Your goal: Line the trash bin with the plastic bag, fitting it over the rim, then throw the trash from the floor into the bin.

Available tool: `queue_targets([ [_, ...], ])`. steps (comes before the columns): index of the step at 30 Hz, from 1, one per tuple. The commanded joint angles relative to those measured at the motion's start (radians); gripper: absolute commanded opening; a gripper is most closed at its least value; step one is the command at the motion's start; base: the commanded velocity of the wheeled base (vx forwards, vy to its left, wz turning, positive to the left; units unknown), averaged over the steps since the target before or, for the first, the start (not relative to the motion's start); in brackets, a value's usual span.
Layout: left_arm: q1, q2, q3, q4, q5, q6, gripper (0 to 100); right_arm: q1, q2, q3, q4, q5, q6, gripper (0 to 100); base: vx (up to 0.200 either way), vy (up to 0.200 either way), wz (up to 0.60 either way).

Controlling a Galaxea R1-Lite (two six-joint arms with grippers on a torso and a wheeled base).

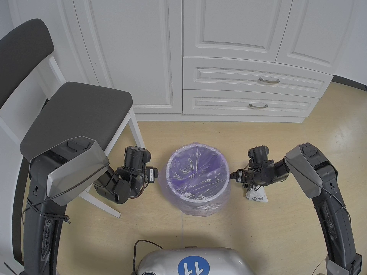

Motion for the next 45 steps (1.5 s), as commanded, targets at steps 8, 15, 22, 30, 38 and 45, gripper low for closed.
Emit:
queue_targets([
  [8, -0.082, -0.226, 0.3, -0.246, -0.067, 0.001, 100, -0.067, -0.449, 0.698, -0.437, 0.165, -0.049, 100, 0.0, 0.0, 0.0],
  [15, -0.105, -0.389, 0.399, -0.263, -0.074, 0.002, 100, -0.062, -0.705, 1.063, -0.681, 0.157, -0.196, 100, 0.0, 0.0, 0.0],
  [22, -0.162, -0.685, 0.662, -0.298, -0.205, 0.002, 100, -0.12, -1.044, 1.379, -0.685, 0.11, -0.45, 100, 0.0, 0.0, 0.0],
  [30, -0.198, -1.056, 0.833, -0.298, -0.221, 0.005, 100, -0.143, -1.336, 1.599, -0.685, 0.099, -0.521, 100, 0.0, 0.0, 0.0],
  [38, -0.056, -1.387, 0.915, -0.242, -0.242, 0.014, 100, -0.145, -1.466, 1.556, -0.699, -0.063, -0.552, 100, 0.0, 0.0, 0.0],
  [45, 0.006, -1.46, 0.855, -0.197, -0.255, 0.036, 100, -0.142, -1.647, 1.569, -0.685, -0.073, -0.592, 100, 0.0, 0.0, 0.0],
])
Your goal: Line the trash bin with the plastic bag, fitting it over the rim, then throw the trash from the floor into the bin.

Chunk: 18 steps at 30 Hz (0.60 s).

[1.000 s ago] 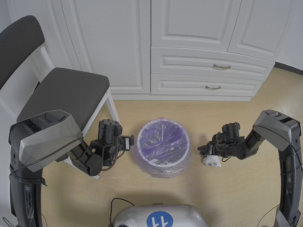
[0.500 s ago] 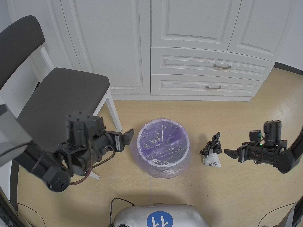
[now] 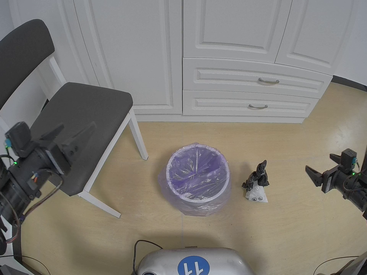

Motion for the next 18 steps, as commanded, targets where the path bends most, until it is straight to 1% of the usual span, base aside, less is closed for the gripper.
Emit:
queue_targets([
  [1, 0.073, -0.206, -0.005, 0.036, -0.021, 0.032, 100, 0.001, -0.257, 0.019, 0.004, -0.035, -0.048, 100, 0.0, 0.0, 0.0],
  [6, 0.076, -0.248, -0.017, 0.044, -0.019, 0.098, 100, 0.048, -0.288, 0.013, 0.004, -0.036, -0.053, 100, 0.0, 0.0, 0.0],
  [7, 0.076, -0.266, -0.02, 0.045, -0.019, 0.129, 100, 0.062, -0.279, 0.007, 0.007, -0.039, -0.053, 100, 0.0, 0.0, 0.0],
  [8, 0.076, -0.269, -0.02, 0.045, -0.019, 0.136, 100, 0.062, -0.277, 0.007, 0.01, -0.041, -0.054, 100, 0.0, 0.0, 0.0],
  [9, 0.076, -0.289, -0.028, 0.045, -0.019, 0.173, 100, 0.065, -0.271, -0.008, 0.032, -0.055, -0.054, 100, 0.0, 0.0, 0.0],
  [10, 0.076, -0.292, -0.029, 0.047, -0.019, 0.181, 100, 0.065, -0.271, -0.013, 0.038, -0.059, -0.054, 100, 0.0, 0.0, 0.0],
  [11, 0.076, -0.313, -0.037, 0.059, -0.018, 0.214, 100, 0.07, -0.274, -0.039, 0.089, -0.078, -0.054, 100, 0.0, 0.0, 0.0],
  [12, 0.076, -0.326, -0.043, 0.068, -0.016, 0.225, 100, 0.073, -0.277, -0.054, 0.118, -0.085, -0.053, 100, 0.0, 0.0, 0.0],
  [15, 0.078, -0.378, -0.092, 0.177, -0.01, 0.236, 100, 0.094, -0.299, -0.114, 0.242, -0.104, -0.044, 100, 0.0, 0.0, 0.0],
  [18, 0.076, -0.441, -0.141, 0.335, -0.013, 0.234, 100, 0.131, -0.328, -0.146, 0.323, -0.105, -0.025, 100, 0.0, 0.0, 0.0],
])
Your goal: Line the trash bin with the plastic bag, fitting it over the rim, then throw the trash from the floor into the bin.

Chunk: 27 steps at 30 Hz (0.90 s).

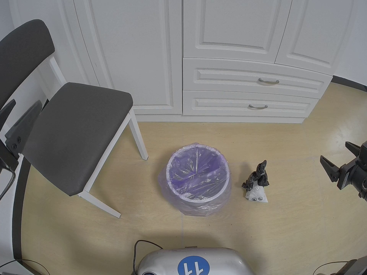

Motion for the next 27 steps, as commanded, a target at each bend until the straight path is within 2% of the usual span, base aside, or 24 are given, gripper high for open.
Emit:
queue_targets([
  [1, 0.0, -0.146, -0.101, 0.223, 0.003, 0.014, 100, 0.071, -0.061, -0.092, 0.135, -0.022, 0.029, 100, 0.0, 0.0, 0.0],
  [3, 0.002, -0.178, -0.133, 0.337, 0.005, 0.013, 100, 0.108, -0.088, -0.111, 0.184, -0.042, 0.03, 100, 0.0, 0.0, 0.0],
  [5, 0.016, -0.233, -0.21, 0.594, 0.008, 0.011, 100, 0.167, -0.128, -0.173, 0.365, -0.141, 0.032, 100, 0.0, 0.0, 0.0],
  [6, 0.016, -0.233, -0.21, 0.594, 0.008, 0.011, 100, 0.167, -0.128, -0.173, 0.365, -0.141, 0.032, 100, 0.0, 0.0, 0.0],
  [7, 0.031, -0.255, -0.299, 0.806, 0.005, -0.012, 100, 0.232, -0.151, -0.255, 0.546, -0.191, 0.061, 100, 0.0, 0.0, 0.0],
  [8, 0.034, -0.26, -0.333, 0.878, 0.0, -0.035, 100, 0.252, -0.153, -0.292, 0.615, -0.189, 0.106, 100, 0.0, 0.0, 0.0],
  [9, 0.034, -0.26, -0.333, 0.878, 0.0, -0.035, 100, 0.252, -0.153, -0.292, 0.615, -0.189, 0.106, 100, 0.0, 0.0, 0.0],
  [10, 0.036, -0.255, -0.393, 0.976, -0.003, -0.098, 100, 0.281, -0.127, -0.397, 0.749, -0.191, 0.253, 100, 0.0, 0.0, 0.0],
  [11, 0.036, -0.252, -0.4, 0.984, -0.006, -0.115, 100, 0.289, -0.102, -0.446, 0.801, -0.191, 0.316, 100, 0.0, 0.0, 0.0],
  [12, 0.036, -0.252, -0.4, 0.984, -0.006, -0.115, 100, 0.289, -0.102, -0.446, 0.801, -0.191, 0.316, 100, 0.0, 0.0, 0.0],
  [13, 0.036, -0.247, -0.399, 0.981, -0.014, -0.127, 100, 0.289, -0.034, -0.557, 0.901, -0.189, 0.434, 100, 0.0, 0.0, 0.0],
  [15, 0.036, -0.246, -0.396, 0.978, -0.02, -0.129, 100, 0.272, 0.091, -0.693, 0.971, -0.183, 0.544, 100, 0.0, 0.0, 0.0],
  [17, 0.036, -0.244, -0.394, 0.978, -0.02, -0.127, 100, 0.27, 0.102, -0.703, 0.976, -0.183, 0.55, 100, 0.0, 0.0, 0.0],
  [18, 0.037, -0.24, -0.379, 0.976, -0.018, -0.125, 100, 0.204, 0.328, -0.859, 1.016, -0.181, 0.589, 100, 0.0, 0.0, 0.0],
  [22, 0.065, -0.25, -0.371, 0.967, -0.017, -0.115, 100, 0.128, 0.556, -1.029, 1.017, -0.158, 0.497, 100, 0.0, 0.0, 0.0],
  [24, 0.071, -0.253, -0.368, 0.962, -0.017, -0.093, 100, 0.085, 0.651, -1.091, 1.003, -0.103, 0.484, 100, 0.0, 0.0, 0.0],
  [25, 0.071, -0.253, -0.368, 0.962, -0.017, -0.093, 100, 0.085, 0.651, -1.091, 1.003, -0.103, 0.484, 100, 0.0, 0.0, 0.0],
  [26, 0.072, -0.255, -0.365, 0.961, -0.014, -0.066, 100, 0.043, 0.766, -1.166, 0.976, -0.043, 0.484, 100, 0.0, 0.0, 0.0],
  [27, 0.072, -0.255, -0.365, 0.961, -0.014, -0.064, 100, 0.04, 0.777, -1.172, 0.971, -0.039, 0.484, 100, 0.0, 0.0, 0.0],
])
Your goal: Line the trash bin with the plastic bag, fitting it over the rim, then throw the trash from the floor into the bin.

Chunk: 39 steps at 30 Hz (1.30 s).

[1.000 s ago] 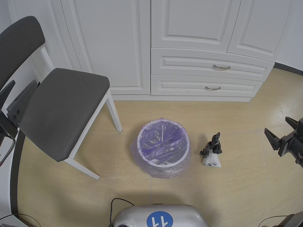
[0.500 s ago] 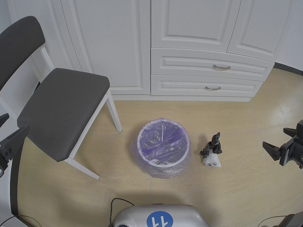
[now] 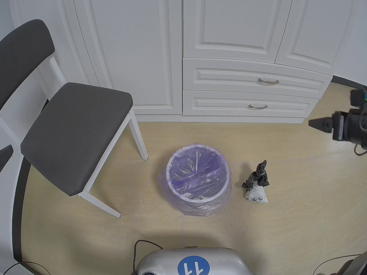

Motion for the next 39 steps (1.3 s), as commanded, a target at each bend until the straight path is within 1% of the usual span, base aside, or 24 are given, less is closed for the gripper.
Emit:
queue_targets([
  [1, 0.032, -0.022, -0.023, 0.034, 0.002, 0.035, 100, -0.186, 0.71, -0.474, 0.023, 0.148, 0.04, 100, 0.0, 0.0, 0.0],
  [3, 0.037, -0.022, -0.021, 0.028, 0.002, 0.035, 100, -0.202, 0.78, -0.514, 0.013, 0.165, 0.042, 100, 0.0, 0.0, 0.0],
  [4, 0.041, -0.023, -0.018, 0.019, 0.003, 0.036, 100, -0.222, 0.869, -0.556, 0.013, 0.175, 0.046, 100, 0.0, 0.0, 0.0],
  [7, 0.057, -0.026, -0.009, 0.01, 0.002, 0.04, 100, -0.24, 1.049, -0.652, 0.017, 0.177, 0.046, 100, 0.0, 0.0, 0.0],
  [9, 0.06, -0.026, -0.008, 0.01, 0.002, 0.043, 100, -0.245, 1.09, -0.668, 0.022, 0.177, 0.046, 100, 0.0, 0.0, 0.0],
  [10, 0.067, -0.028, -0.003, 0.01, 0.0, 0.056, 100, -0.252, 1.167, -0.687, 0.008, 0.177, 0.04, 100, 0.0, 0.0, 0.0],
  [12, 0.069, -0.028, 0.002, 0.007, 0.002, 0.076, 100, -0.254, 1.234, -0.724, 0.002, 0.177, 0.04, 100, 0.0, 0.0, 0.0],
  [15, 0.072, -0.029, 0.026, -0.025, 0.002, 0.104, 100, -0.254, 1.424, -0.916, 0.016, 0.177, 0.049, 100, 0.0, 0.0, 0.0],
  [18, 0.073, -0.029, 0.049, -0.059, -0.001, 0.113, 100, -0.254, 1.498, -0.916, 0.005, 0.178, 0.037, 100, 0.0, 0.0, 0.0],
  [22, 0.073, -0.018, 0.064, -0.071, -0.003, 0.136, 100, -0.255, 1.526, -0.916, -0.032, 0.195, 0.02, 100, 0.0, 0.0, 0.0],
  [23, 0.072, -0.012, 0.074, -0.071, -0.004, 0.142, 100, -0.264, 1.544, -0.916, -0.078, 0.211, 0.013, 100, 0.0, 0.0, 0.0],
  [28, 0.072, 0.0, 0.081, -0.071, -0.004, 0.144, 100, -0.295, 1.589, -0.916, -0.145, 0.221, -0.021, 100, 0.0, 0.0, 0.0],
  [34, 0.072, -0.002, 0.081, -0.073, -0.004, 0.142, 100, -0.298, 1.613, -0.916, -0.216, 0.226, -0.021, 100, 0.0, 0.0, 0.0],
  [35, 0.072, -0.006, 0.081, -0.078, -0.004, 0.144, 100, -0.298, 1.63, -0.916, -0.274, 0.226, -0.018, 100, 0.0, 0.0, 0.0],
  [37, 0.072, -0.006, 0.083, -0.082, -0.004, 0.144, 100, -0.298, 1.636, -0.916, -0.299, 0.226, -0.017, 100, 0.0, 0.0, 0.0],
  [39, 0.072, -0.002, 0.087, -0.091, -0.004, 0.142, 100, -0.298, 1.651, -0.916, -0.356, 0.228, -0.014, 100, 0.0, 0.0, 0.0],
])
